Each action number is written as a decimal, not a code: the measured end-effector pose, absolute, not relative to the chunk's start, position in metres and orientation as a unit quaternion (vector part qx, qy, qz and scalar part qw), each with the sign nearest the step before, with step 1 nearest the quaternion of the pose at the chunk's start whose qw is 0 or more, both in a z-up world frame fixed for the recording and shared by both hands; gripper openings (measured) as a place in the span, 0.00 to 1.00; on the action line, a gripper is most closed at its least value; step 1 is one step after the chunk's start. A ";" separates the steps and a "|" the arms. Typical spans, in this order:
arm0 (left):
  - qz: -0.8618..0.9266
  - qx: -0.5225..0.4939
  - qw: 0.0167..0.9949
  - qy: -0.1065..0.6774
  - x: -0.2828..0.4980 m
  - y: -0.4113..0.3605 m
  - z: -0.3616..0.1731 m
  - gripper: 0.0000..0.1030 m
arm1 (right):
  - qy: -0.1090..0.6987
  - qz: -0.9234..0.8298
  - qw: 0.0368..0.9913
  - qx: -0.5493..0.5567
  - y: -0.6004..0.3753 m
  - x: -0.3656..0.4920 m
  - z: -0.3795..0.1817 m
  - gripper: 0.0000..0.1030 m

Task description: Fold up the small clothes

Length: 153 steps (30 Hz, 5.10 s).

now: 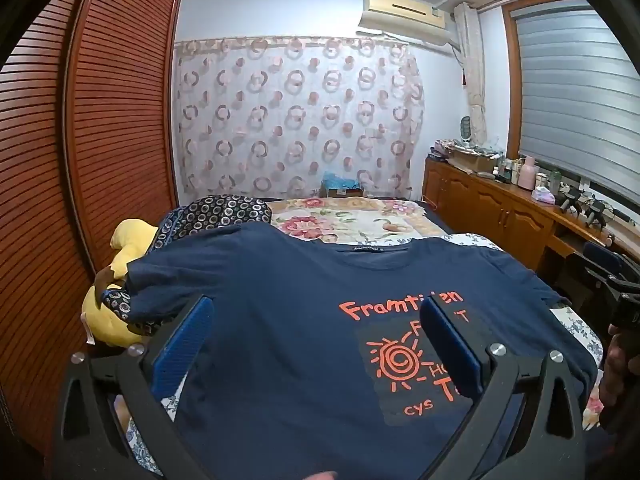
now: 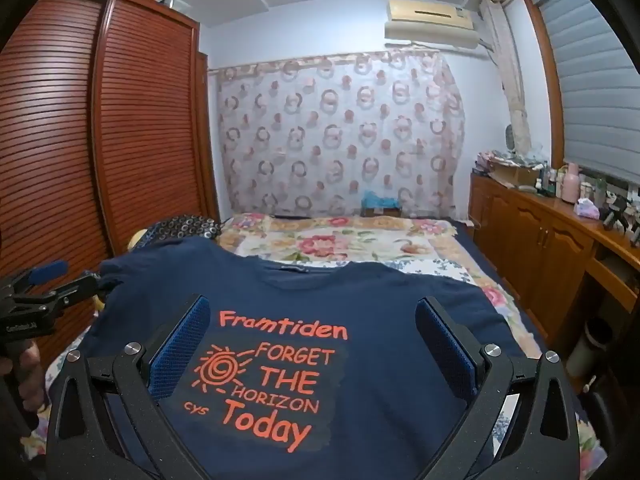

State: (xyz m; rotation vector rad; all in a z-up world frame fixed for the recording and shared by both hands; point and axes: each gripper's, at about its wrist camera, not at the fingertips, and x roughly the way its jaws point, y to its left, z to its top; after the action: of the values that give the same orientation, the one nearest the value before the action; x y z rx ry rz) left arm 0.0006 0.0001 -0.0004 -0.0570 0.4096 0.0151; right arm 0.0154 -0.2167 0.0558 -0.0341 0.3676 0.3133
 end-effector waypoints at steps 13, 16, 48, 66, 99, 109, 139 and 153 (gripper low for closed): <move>0.010 -0.022 0.979 0.200 -0.001 0.006 0.001 1.00 | 0.178 0.157 0.971 -0.020 -0.215 0.014 0.056 1.00; 0.013 -0.023 0.979 0.201 -0.001 0.010 0.000 1.00 | 0.178 0.156 0.971 -0.019 -0.215 0.014 0.056 1.00; 0.018 -0.019 0.979 0.202 0.001 0.007 0.001 1.00 | 0.179 0.157 0.971 -0.017 -0.216 0.014 0.056 1.00; 0.018 -0.017 0.980 0.200 0.001 0.007 0.003 1.00 | 0.180 0.157 0.971 -0.017 -0.214 0.013 0.059 1.00; 0.019 -0.019 0.979 0.202 0.001 0.008 0.016 1.00 | 0.182 0.156 0.971 -0.019 -0.212 0.013 0.054 1.00; 0.027 -0.024 0.974 0.223 0.010 0.031 0.002 1.00 | 0.195 0.162 0.967 -0.024 -0.201 0.018 0.046 1.00; 0.057 -0.027 0.961 0.268 0.030 0.097 -0.045 1.00 | 0.226 0.204 0.951 -0.060 -0.144 0.049 0.020 1.00; 0.071 -0.057 0.954 0.285 0.061 0.176 -0.042 0.93 | 0.256 0.258 0.927 -0.093 -0.106 0.108 -0.001 1.00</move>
State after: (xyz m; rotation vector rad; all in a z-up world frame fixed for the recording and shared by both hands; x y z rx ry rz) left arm 0.0608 0.1758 -0.0421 -0.1168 0.5789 0.1451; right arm 0.1083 -0.1057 -0.0007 -0.1898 0.5244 0.5299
